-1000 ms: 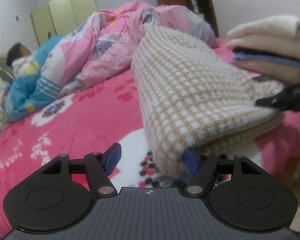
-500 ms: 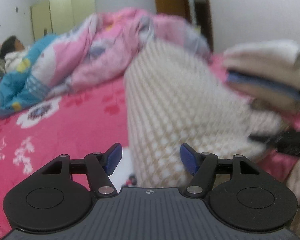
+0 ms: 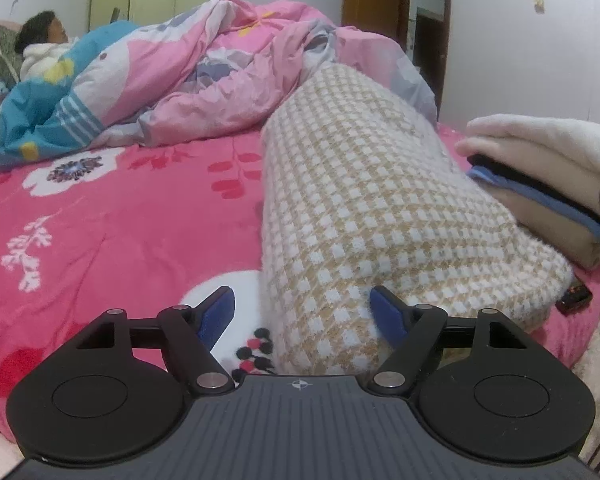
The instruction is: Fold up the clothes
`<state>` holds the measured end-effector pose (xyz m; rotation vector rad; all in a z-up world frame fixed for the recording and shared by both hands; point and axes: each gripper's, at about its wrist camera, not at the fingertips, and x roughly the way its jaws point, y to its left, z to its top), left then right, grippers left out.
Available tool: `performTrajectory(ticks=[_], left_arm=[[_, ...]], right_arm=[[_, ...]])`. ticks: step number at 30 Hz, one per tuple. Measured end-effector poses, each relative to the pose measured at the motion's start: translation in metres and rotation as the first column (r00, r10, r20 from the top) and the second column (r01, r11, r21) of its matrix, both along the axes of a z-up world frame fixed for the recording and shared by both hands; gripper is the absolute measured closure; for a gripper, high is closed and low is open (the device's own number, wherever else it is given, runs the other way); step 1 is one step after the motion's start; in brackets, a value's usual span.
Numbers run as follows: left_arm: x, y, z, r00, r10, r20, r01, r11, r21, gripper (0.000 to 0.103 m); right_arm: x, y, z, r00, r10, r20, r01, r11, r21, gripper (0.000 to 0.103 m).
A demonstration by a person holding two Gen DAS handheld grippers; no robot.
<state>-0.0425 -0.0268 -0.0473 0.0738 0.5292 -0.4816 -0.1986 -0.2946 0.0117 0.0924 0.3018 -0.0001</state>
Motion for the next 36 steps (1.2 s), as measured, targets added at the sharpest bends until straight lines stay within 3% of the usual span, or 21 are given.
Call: performTrajectory(ticks=[4, 7, 10, 13, 17, 19, 23, 27, 31, 33, 36], left_arm=[[0.001, 0.003, 0.0, 1.0, 0.001, -0.004, -0.001, 1.0, -0.014, 0.026], [0.002, 0.005, -0.002, 1.0, 0.0, -0.005, -0.001, 1.0, -0.026, 0.026], [0.004, 0.004, -0.005, 1.0, -0.008, -0.019, 0.008, 1.0, -0.013, 0.026], [0.002, 0.003, 0.0, 1.0, -0.012, 0.003, 0.012, 1.0, -0.007, 0.028], [-0.004, 0.002, 0.015, 0.999, -0.003, 0.042, 0.004, 0.999, -0.036, 0.04], [-0.005, -0.003, 0.024, 0.997, -0.006, 0.08, 0.01, 0.999, -0.042, 0.04], [0.004, -0.026, 0.011, 0.998, -0.001, 0.057, -0.002, 0.999, 0.046, 0.037], [0.005, -0.024, 0.004, 0.999, 0.023, 0.036, -0.024, 0.999, 0.023, 0.034], [0.004, -0.017, 0.001, 0.999, 0.042, 0.025, -0.042, 0.999, -0.01, 0.032], [0.002, -0.016, -0.002, 0.999, 0.048, 0.022, -0.047, 0.998, -0.029, 0.031], [0.0, -0.014, -0.004, 0.999, 0.046, 0.027, -0.045, 0.998, -0.046, 0.031]], right_arm=[[0.039, 0.03, 0.002, 0.995, 0.098, 0.0, -0.098, 0.991, -0.087, 0.095], [0.082, 0.039, -0.033, 0.977, 0.133, -0.167, -0.147, 0.986, -0.073, 0.094], [0.122, 0.046, -0.07, 0.927, 0.153, -0.341, -0.178, 0.983, -0.045, 0.096], [0.122, 0.052, -0.061, 0.922, 0.134, -0.363, -0.174, 0.982, -0.08, 0.096], [0.125, 0.049, -0.064, 0.92, 0.137, -0.367, -0.168, 0.984, -0.055, 0.096], [0.124, 0.049, -0.064, 0.92, 0.132, -0.368, -0.163, 0.985, -0.053, 0.096], [0.12, 0.049, -0.065, 0.921, 0.133, -0.366, -0.164, 0.985, -0.055, 0.096], [0.118, 0.036, -0.06, 0.912, 0.162, -0.378, -0.174, 0.985, 0.002, 0.096], [0.127, 0.038, -0.016, 0.923, 0.196, -0.331, -0.204, 0.979, 0.009, 0.092], [0.136, 0.046, 0.011, 0.939, 0.21, -0.272, -0.223, 0.975, -0.02, 0.091], [0.154, 0.062, 0.049, 0.958, 0.229, -0.175, -0.246, 0.966, -0.08, 0.082]])
